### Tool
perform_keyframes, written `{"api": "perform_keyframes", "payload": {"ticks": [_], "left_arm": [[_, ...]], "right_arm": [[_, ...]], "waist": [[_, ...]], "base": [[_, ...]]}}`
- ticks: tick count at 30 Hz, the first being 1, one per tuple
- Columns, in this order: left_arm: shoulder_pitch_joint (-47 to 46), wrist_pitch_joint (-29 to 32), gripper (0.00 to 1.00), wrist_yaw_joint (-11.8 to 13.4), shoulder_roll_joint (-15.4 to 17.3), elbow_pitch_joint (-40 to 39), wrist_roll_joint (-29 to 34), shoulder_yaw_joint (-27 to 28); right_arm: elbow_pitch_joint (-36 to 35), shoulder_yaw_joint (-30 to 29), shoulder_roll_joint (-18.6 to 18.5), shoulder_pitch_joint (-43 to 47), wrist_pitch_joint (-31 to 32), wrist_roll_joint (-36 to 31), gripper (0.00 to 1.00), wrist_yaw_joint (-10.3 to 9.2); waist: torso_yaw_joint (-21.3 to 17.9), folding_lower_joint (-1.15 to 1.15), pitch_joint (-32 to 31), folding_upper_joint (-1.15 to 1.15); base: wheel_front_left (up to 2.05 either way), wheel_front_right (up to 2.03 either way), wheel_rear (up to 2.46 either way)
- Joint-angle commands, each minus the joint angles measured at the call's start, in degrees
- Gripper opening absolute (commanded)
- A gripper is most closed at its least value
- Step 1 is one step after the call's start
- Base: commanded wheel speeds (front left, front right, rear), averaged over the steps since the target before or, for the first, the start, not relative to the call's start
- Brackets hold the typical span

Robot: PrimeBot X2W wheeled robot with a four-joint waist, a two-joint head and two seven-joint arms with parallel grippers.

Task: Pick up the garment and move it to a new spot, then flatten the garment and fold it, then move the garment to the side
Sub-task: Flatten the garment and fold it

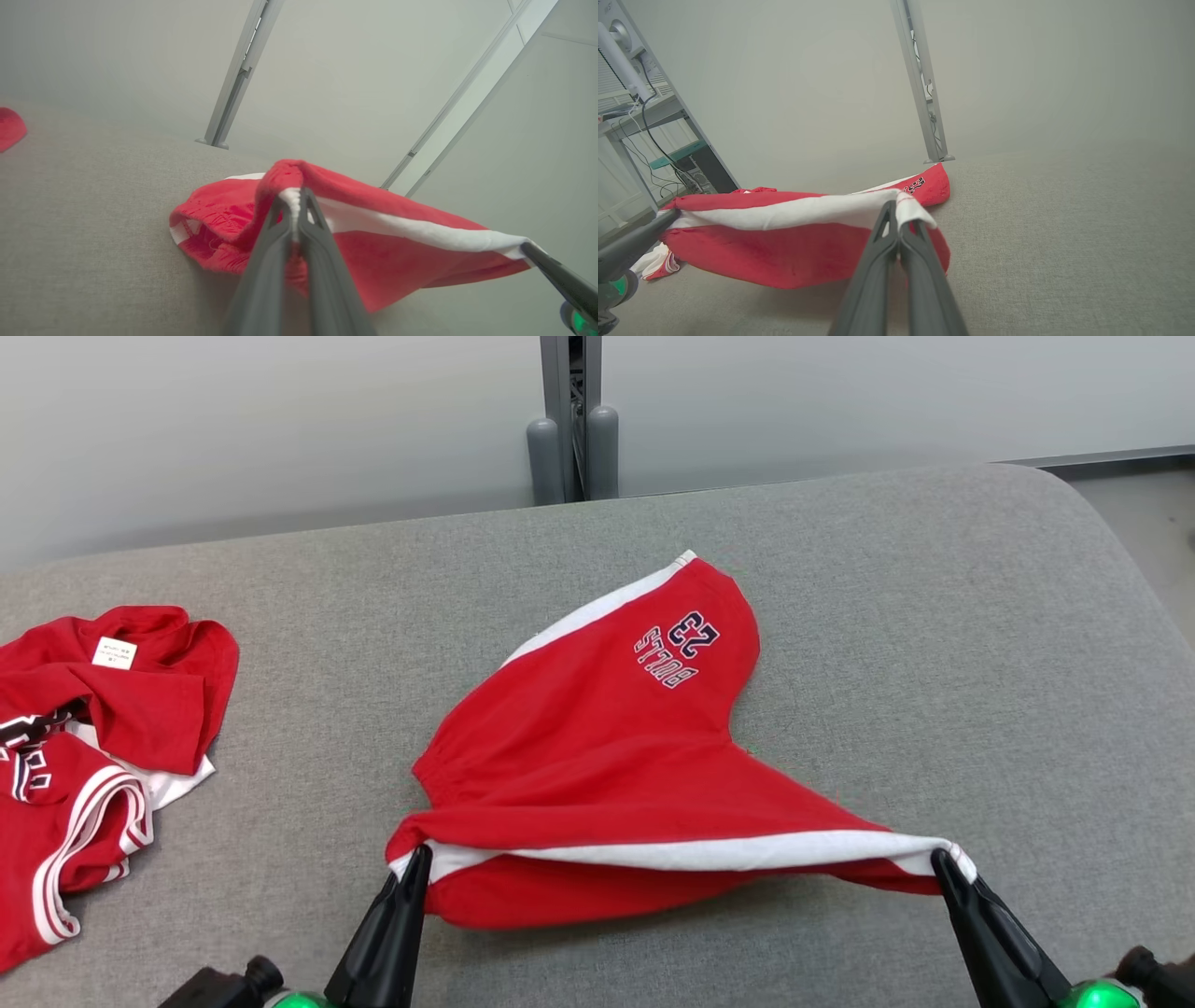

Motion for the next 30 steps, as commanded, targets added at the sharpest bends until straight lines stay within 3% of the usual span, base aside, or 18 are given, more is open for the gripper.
{"api": "perform_keyframes", "payload": {"ticks": [1, 8, 14, 21, 30], "left_arm": [[1.5, -0.3, 0.0, -0.1, 0.6, -1.2, -0.5, 0.3], [4.0, -0.3, 0.0, -0.1, 1.1, -2.6, -1.4, -0.7], [1.6, -0.3, 0.0, -0.1, 0.5, -0.2, -3.5, -2.9], [-5.8, -0.3, 0.0, -0.1, -1.7, 6.5, -8.6, -5.2], [-20.4, -0.3, 0.0, 0.0, -6.3, 21.2, -14.7, -5.0]], "right_arm": [[-1.8, -0.9, -0.5, 1.6, 0.9, -0.3, 0.0, 0.01], [-4.7, -1.6, -0.3, 3.7, 3.2, -0.6, 0.0, 0.01], [-1.7, -1.4, -0.6, 0.6, 4.2, -0.1, 0.0, 0.01], [7.2, -0.4, -2.1, -10.0, 4.9, 2.1, 0.0, 0.01], [23.0, 4.7, -6.2, -31.1, 6.7, 6.1, 0.0, 0.01]], "waist": [[0.2, 0.0, 0.2, 0.0], [1.0, 0.0, 1.1, 0.0], [2.0, 0.0, 1.6, 0.0], [3.5, 0.0, 3.5, 0.0], [6.3, 0.0, 8.3, 0.0]], "base": [[0.0, 0.0, 0.0], [0.0, 0.0, 0.0], [0.0, 0.0, 0.0], [0.0, 0.0, 0.0], [0.0, 0.0, 0.0]]}}
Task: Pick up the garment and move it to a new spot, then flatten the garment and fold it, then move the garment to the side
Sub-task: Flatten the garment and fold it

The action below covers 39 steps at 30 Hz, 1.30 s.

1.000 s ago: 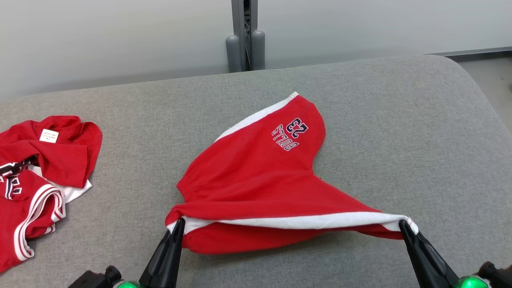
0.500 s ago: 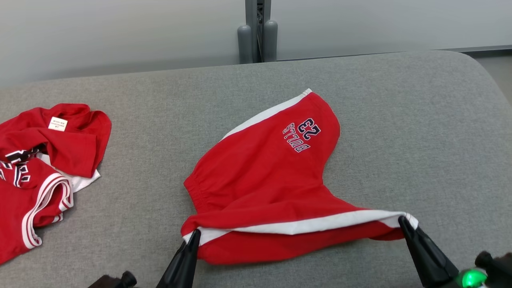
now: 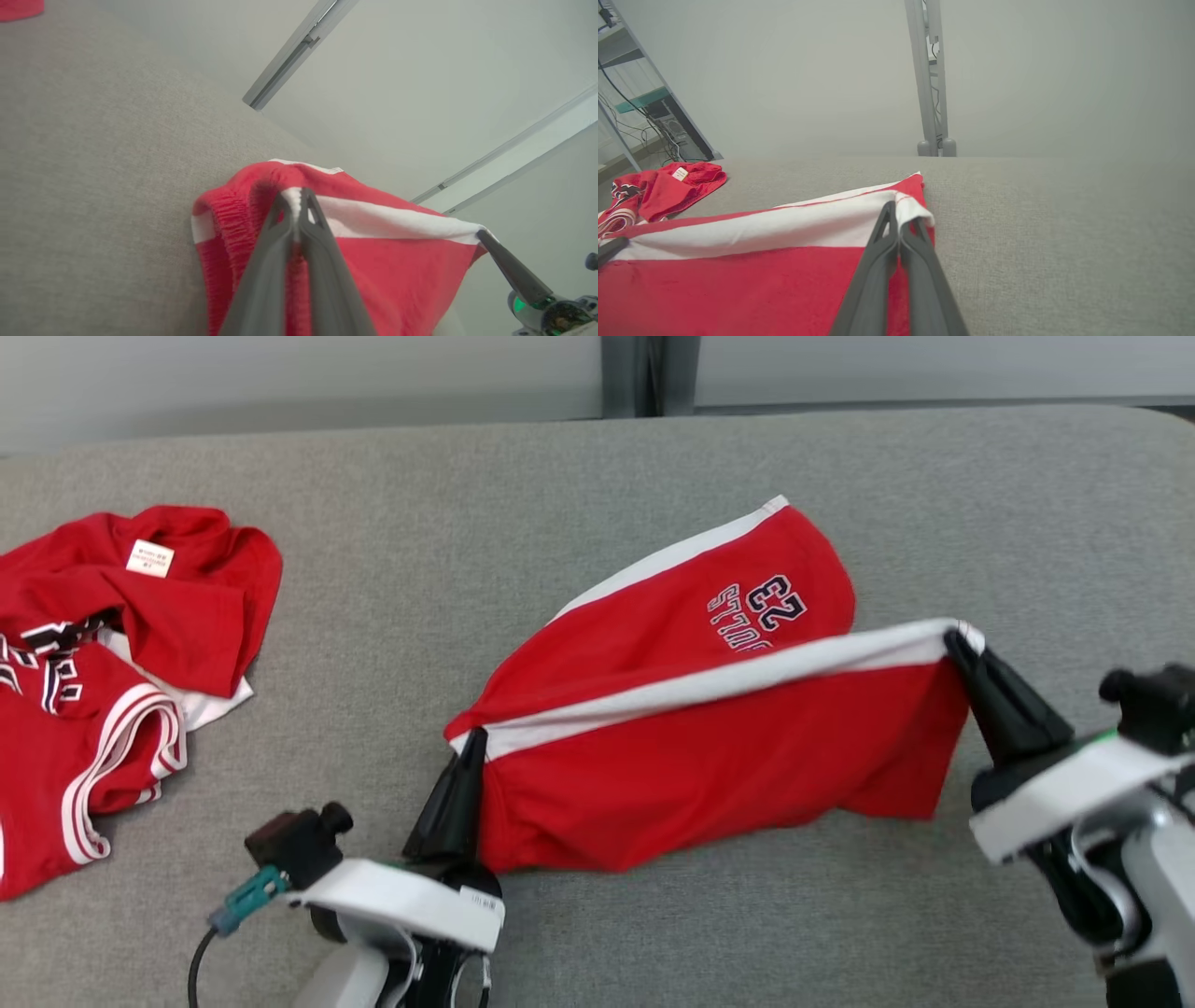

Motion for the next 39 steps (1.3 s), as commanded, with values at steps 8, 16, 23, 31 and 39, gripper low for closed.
{"api": "perform_keyframes", "payload": {"ticks": [8, 16, 23, 31, 39], "left_arm": [[-12.1, -0.2, 0.0, 2.4, -0.9, 10.6, -1.5, -0.9], [-18.7, -0.3, 0.0, 5.1, -1.0, 12.3, -3.7, -3.5], [-21.1, -0.3, 0.0, 6.8, -1.0, 13.1, -5.2, -5.7], [-22.3, -0.3, 0.0, 7.9, -1.1, 12.6, -6.3, -7.1], [-24.6, -0.3, 0.22, 9.5, -1.0, 15.3, -5.6, -10.7]], "right_arm": [[14.0, 6.7, -2.3, -17.2, 2.0, 6.0, 0.0, 0.0], [24.9, 14.6, -3.4, -29.0, 3.0, 11.1, 0.0, 0.0], [30.8, 20.3, -3.2, -35.2, 3.6, 14.3, 0.0, 0.0], [35.6, 26.8, -3.0, -40.3, 3.0, 18.3, 0.0, 0.0], [38.7, 32.1, -2.8, -43.3, 2.3, 22.0, 0.9, 0.0]], "waist": [[3.7, 0.0, 4.7, 0.0], [6.0, 0.0, 7.4, 0.0], [7.0, 0.0, 9.1, 0.0], [8.1, 0.0, 10.0, 0.0], [8.4, 0.0, 9.9, 0.0]], "base": [[0.0, 0.0, 0.0], [0.0, 0.0, 0.0], [0.0, 0.0, 0.0], [0.0, 0.0, 0.0], [0.0, 0.0, 0.0]]}}
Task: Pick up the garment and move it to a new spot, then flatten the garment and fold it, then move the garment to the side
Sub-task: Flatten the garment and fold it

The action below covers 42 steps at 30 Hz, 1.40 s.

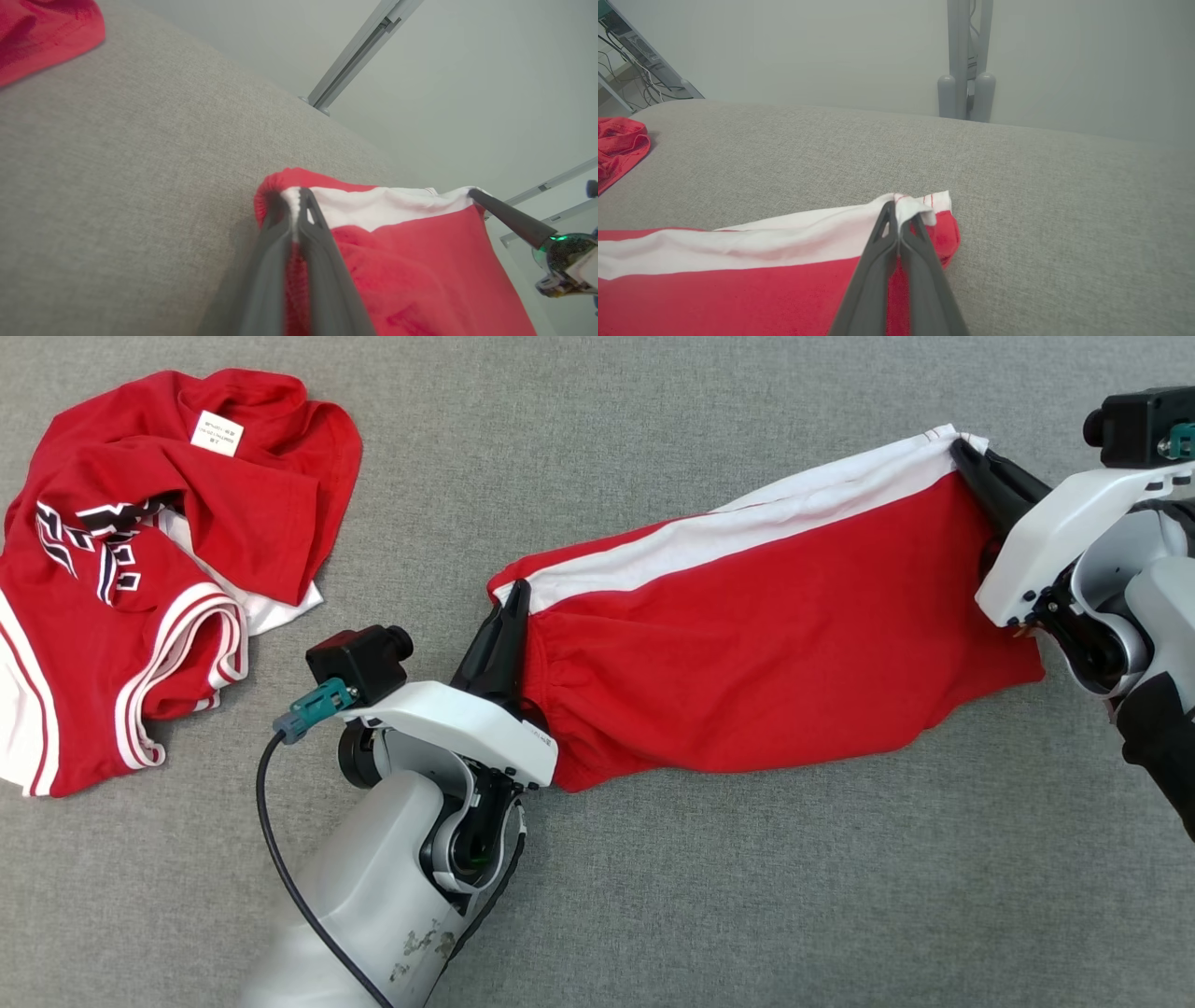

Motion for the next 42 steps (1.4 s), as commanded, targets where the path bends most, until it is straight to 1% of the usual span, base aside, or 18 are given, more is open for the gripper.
{"api": "perform_keyframes", "payload": {"ticks": [1, 2, 3, 9, 12, 14, 15, 18, 22, 23, 28, 32, 42], "left_arm": [[-1.1, -0.3, 0.49, 0.3, 0.3, 0.4, -0.1, -0.2], [-1.3, -0.3, 0.83, 0.3, 0.3, 0.8, -0.2, -0.4], [-1.5, -0.3, 1.0, 0.4, 0.3, 1.3, -0.1, -0.6], [-2.2, 0.2, 1.0, 0.8, 0.4, 4.1, 0.1, -1.5], [-1.5, 0.6, 1.0, 0.7, 1.2, 4.4, 0.0, -1.5], [-0.4, 0.5, 1.0, 0.8, 2.0, 4.1, 0.2, -1.6], [0.5, 0.4, 1.0, 0.8, 2.9, 3.4, 0.7, -1.7], [2.3, 0.2, 1.0, 1.4, 4.8, 1.8, 2.0, -1.6], [4.8, -0.1, 1.0, 2.5, 6.9, -1.6, 4.7, -1.4], [4.8, -0.1, 1.0, 2.5, 6.9, -1.6, 4.7, -1.4], [8.0, -0.2, 1.0, 4.4, 8.2, -6.7, 7.8, -0.2], [10.3, -0.3, 1.0, 6.0, 8.3, -10.8, 10.7, 0.3], [12.5, -0.3, 1.0, 7.3, 8.4, -14.6, 14.8, 1.3]], "right_arm": [[0.2, 0.5, 0.0, -0.5, -0.5, 0.6, 1.0, 0.0], [0.2, 1.1, -0.1, -0.6, -0.5, 1.1, 1.0, 0.0], [0.1, 1.7, -0.3, -0.8, -0.6, 1.7, 1.0, 0.01], [-1.7, 5.8, -2.2, -0.7, -1.0, 4.8, 1.0, 0.0], [-3.5, 7.8, -3.8, -0.1, -1.2, 6.5, 1.0, 0.01], [-5.0, 9.4, -5.0, 0.6, -1.5, 7.3, 1.0, 0.0], [-6.3, 10.5, -6.3, 1.2, -2.1, 8.3, 1.0, 0.01], [-7.5, 11.9, -8.2, 2.7, -3.1, 9.9, 1.0, 0.01], [-8.1, 13.1, -9.6, 5.0, -3.6, 12.5, 1.0, 0.01], [-8.1, 13.1, -9.6, 5.0, -3.6, 12.5, 1.0, 0.01], [-8.1, 14.1, -10.2, 7.2, -3.8, 15.6, 1.0, 0.01], [-7.4, 14.3, -10.1, 8.0, -4.0, 17.9, 1.0, 0.0], [-3.6, 13.8, -9.5, 8.2, -3.0, 22.7, 1.0, 0.01]], "waist": [[0.0, 0.0, -0.1, 0.0], [-0.1, 0.0, -0.3, 0.0], [-0.1, 0.0, -0.4, 0.0], [-0.6, 0.0, -1.7, 0.0], [-1.1, 0.0, -2.6, 0.0], [-1.5, 0.0, -3.4, 0.0], [-1.8, 0.0, -4.1, 0.0], [-2.2, 0.0, -5.2, 0.0], [-2.4, 0.0, -6.3, 0.0], [-2.4, 0.0, -6.3, 0.0], [-1.9, 0.0, -6.7, 0.0], [-0.7, 0.0, -6.2, 0.0], [3.1, 0.0, -4.4, 0.0]], "base": [[0.0, 0.0, 0.0], [0.0, 0.0, 0.0], [0.0, 0.0, 0.0], [0.0, 0.0, 0.0], [0.0, 0.0, 0.0], [0.0, 0.0, 0.0], [0.0, 0.0, 0.0], [0.0, 0.0, 0.0], [0.0, 0.0, 0.0], [0.0, 0.0, 0.0], [0.0, 0.0, 0.0], [0.0, 0.0, 0.0], [0.0, 0.0, 0.0]]}}
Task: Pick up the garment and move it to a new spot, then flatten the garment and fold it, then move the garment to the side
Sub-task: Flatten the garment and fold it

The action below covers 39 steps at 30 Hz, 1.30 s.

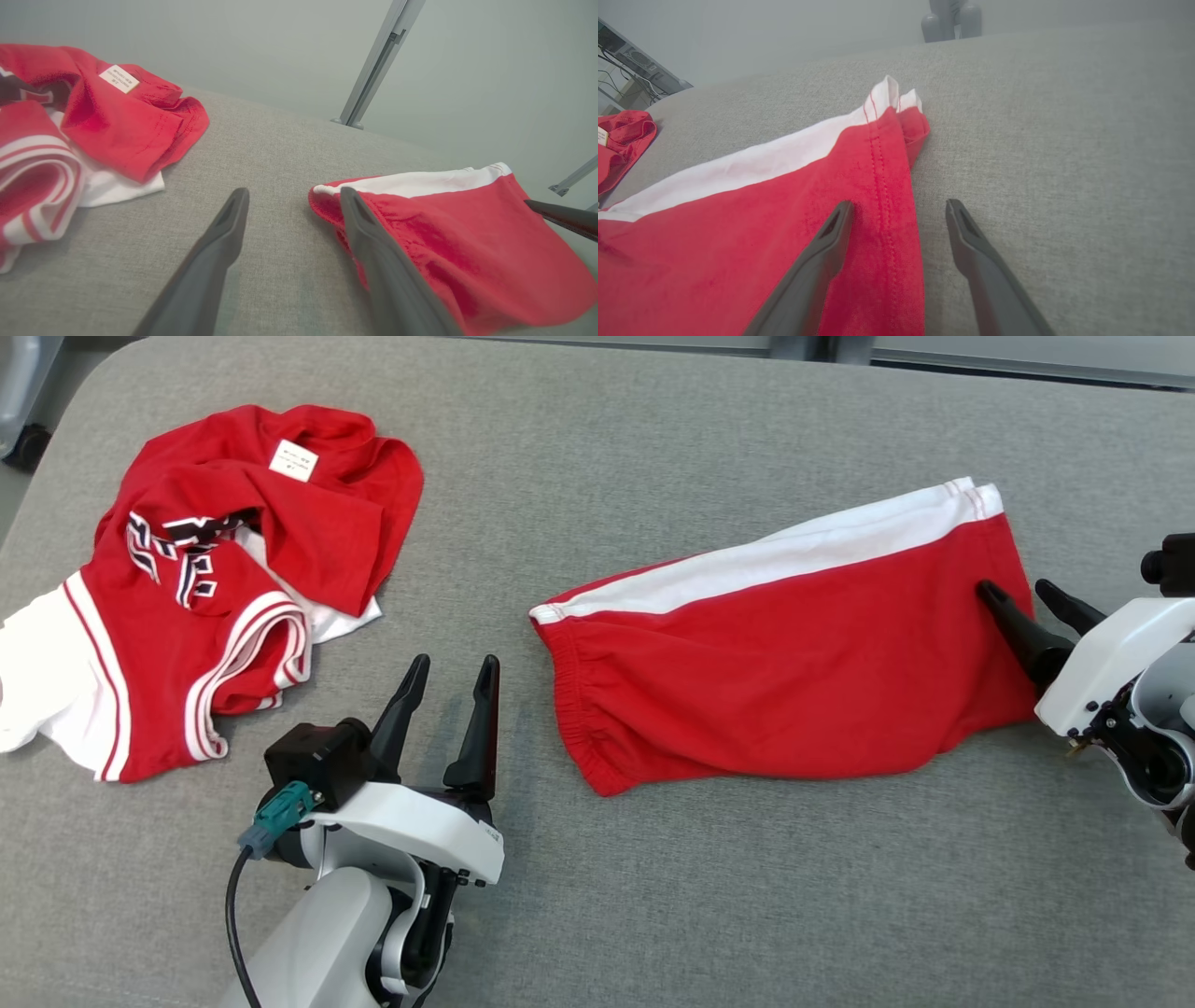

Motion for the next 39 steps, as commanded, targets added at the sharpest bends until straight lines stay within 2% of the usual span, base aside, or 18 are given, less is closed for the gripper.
{"api": "perform_keyframes", "payload": {"ticks": [1, 5, 6, 7, 11, 15, 23, 30, 39], "left_arm": [[0.4, -0.3, 1.0, 0.1, 0.1, -0.5, 0.5, 0.5], [1.1, -0.3, 1.0, -0.3, 0.0, -1.0, 1.0, 1.5], [1.2, -0.3, 1.0, -0.4, -0.1, -1.1, 1.1, 1.6], [1.2, -0.3, 1.0, -0.5, -0.2, -1.2, 1.2, 1.9], [1.8, -0.3, 1.0, -0.7, -0.4, -1.5, 1.8, 2.7], [2.2, -0.3, 1.0, -0.9, -0.4, -1.8, 2.3, 3.3], [3.4, -0.3, 1.0, -1.6, -0.8, -1.6, 2.7, 4.5], [4.7, -0.3, 1.0, -2.1, -0.4, -1.8, 3.0, 4.5], [7.7, -0.2, 1.0, -1.3, 0.6, -2.7, 2.7, 5.0]], "right_arm": [[0.5, -0.2, 0.1, 0.8, 0.5, 1.0, 1.0, 0.01], [1.5, -0.4, 0.7, 1.1, 1.4, 2.7, 1.0, 0.01], [1.7, -0.3, 0.9, 1.2, 1.5, 3.0, 0.76, 0.01], [1.9, -0.2, 1.1, 1.3, 1.5, 3.2, 0.48, 0.01], [1.8, -0.1, 2.0, 2.1, 0.8, 4.3, 0.26, 0.01], [0.2, -0.8, 2.2, 2.9, -1.3, 5.4, 0.0, 0.01], [-5.1, -3.4, 2.0, 7.1, -7.5, 7.9, 0.0, 0.01], [-7.2, -7.7, 2.2, 12.6, -9.3, 8.6, 0.0, 0.01], [-7.7, -20.6, 4.8, 22.7, -9.3, 2.7, 0.0, 0.01]], "waist": [[0.9, 0.0, 0.4, 0.0], [1.8, 0.0, 0.8, 0.0], [1.9, 0.0, 0.8, 0.0], [2.0, 0.0, 0.8, 0.0], [1.8, 0.0, 0.8, 0.0], [0.8, 0.0, 0.5, 0.0], [-2.2, 0.0, -1.0, 0.0], [-4.5, 0.0, -2.9, 0.0], [-7.2, 0.0, -6.4, 0.0]], "base": [[0.0, 0.0, 0.0], [0.0, 0.0, 0.0], [0.0, 0.0, 0.0], [0.0, 0.0, 0.0], [0.0, 0.0, 0.0], [0.0, 0.0, 0.0], [0.0, 0.0, 0.0], [0.0, 0.0, 0.0], [0.0, 0.0, 0.0]]}}
